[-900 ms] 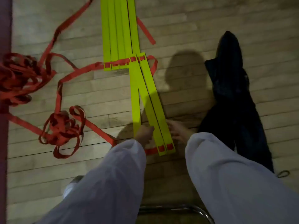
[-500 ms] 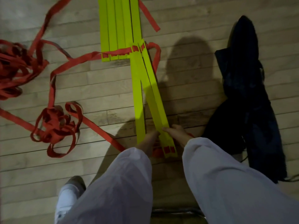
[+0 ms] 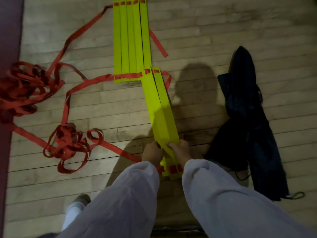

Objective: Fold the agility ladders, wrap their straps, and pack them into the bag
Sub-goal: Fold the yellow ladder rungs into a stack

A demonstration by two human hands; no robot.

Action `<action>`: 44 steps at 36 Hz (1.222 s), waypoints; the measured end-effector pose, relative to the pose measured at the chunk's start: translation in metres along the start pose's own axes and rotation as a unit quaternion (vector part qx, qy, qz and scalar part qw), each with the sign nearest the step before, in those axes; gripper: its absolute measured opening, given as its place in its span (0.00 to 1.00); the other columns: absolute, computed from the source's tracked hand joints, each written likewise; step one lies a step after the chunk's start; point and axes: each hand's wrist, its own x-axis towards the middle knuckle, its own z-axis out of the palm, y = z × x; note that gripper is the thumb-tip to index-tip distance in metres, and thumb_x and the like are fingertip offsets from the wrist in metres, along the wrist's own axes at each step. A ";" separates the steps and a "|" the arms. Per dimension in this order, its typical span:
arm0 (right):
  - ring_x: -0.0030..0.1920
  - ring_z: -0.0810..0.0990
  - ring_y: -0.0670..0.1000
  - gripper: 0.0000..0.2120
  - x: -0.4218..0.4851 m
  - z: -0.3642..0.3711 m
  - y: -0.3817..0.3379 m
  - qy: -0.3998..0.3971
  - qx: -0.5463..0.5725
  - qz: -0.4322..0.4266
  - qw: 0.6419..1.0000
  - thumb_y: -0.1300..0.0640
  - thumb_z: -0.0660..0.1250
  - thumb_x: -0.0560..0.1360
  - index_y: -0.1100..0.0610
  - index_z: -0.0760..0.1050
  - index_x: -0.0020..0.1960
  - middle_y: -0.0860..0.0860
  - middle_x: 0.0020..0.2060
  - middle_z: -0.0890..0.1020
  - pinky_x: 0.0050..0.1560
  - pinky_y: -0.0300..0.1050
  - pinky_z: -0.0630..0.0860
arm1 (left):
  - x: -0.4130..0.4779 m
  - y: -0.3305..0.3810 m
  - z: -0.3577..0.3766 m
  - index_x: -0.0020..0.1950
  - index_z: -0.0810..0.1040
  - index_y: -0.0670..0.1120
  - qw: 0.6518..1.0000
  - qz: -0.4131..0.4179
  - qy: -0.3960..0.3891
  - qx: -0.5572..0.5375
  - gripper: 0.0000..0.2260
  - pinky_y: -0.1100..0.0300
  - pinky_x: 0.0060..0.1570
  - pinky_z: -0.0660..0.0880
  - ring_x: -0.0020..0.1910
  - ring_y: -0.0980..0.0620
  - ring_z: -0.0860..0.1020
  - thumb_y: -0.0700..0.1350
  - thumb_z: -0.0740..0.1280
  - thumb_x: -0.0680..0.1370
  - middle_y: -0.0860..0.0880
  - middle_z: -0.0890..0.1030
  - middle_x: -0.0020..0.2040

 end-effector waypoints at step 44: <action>0.34 0.73 0.49 0.08 -0.268 -0.095 -0.144 -0.054 0.115 -0.168 0.978 0.56 0.63 0.78 0.57 0.76 0.43 0.52 0.36 0.74 0.30 0.39 0.69 | -0.224 0.142 -0.143 0.33 0.67 0.45 0.839 0.083 -0.198 -0.499 0.22 0.69 0.18 0.57 0.16 0.54 0.63 0.59 0.54 0.79 0.51 0.65 0.20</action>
